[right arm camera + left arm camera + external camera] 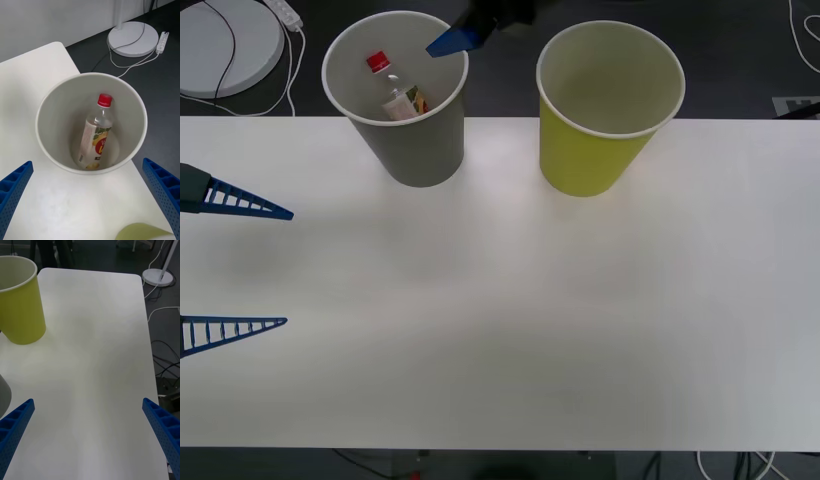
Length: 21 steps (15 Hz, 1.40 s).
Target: Put the can into the green bin and the plastic bottle into the gray bin
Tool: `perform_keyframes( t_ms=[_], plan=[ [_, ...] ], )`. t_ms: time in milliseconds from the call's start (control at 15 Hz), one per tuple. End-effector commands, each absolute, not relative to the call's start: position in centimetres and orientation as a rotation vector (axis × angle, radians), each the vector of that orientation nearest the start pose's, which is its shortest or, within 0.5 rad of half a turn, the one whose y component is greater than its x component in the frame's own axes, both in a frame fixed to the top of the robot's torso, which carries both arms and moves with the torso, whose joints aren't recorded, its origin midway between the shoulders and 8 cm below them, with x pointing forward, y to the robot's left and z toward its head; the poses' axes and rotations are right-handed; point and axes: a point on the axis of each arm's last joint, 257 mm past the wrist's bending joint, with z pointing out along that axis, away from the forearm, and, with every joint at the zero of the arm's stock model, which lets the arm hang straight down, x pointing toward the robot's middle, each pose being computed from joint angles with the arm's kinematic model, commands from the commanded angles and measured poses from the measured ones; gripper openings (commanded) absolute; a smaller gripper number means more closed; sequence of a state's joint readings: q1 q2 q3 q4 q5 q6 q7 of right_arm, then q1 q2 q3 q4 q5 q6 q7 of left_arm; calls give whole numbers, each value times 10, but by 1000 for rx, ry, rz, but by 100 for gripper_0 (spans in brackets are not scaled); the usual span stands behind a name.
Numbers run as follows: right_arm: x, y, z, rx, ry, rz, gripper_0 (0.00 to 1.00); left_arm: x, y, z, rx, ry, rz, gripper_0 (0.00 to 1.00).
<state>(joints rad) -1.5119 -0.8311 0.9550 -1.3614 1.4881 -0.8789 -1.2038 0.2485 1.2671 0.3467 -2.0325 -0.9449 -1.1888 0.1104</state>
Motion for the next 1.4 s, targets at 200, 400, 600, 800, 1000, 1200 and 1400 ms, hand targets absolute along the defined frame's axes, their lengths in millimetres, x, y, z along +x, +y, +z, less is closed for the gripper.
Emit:
perform_keyframes(
  t_ms=[200,400,600,800,1000,1200,1400],
  plan=[
    [532,1,42,-1334,1712,357,100,316,245,-81,1585,1465,-458,100],
    [510,-16,30,-1368,1687,365,100,316,245,-81,1585,1465,-458,100],
    [489,-31,22,-1391,1656,371,100,316,245,-81,1585,1465,-458,100],
    [467,-44,12,-1408,1636,382,100,316,245,-81,1585,1465,-458,100],
    [446,-54,3,-1425,1616,390,100,316,245,-81,1585,1465,-458,100],
    [421,-62,-6,-1448,1583,389,100,316,245,-81,1585,1465,-458,100],
    [395,-69,-11,-1458,1557,391,100,316,245,-81,1585,1465,-458,100]
  ],
)
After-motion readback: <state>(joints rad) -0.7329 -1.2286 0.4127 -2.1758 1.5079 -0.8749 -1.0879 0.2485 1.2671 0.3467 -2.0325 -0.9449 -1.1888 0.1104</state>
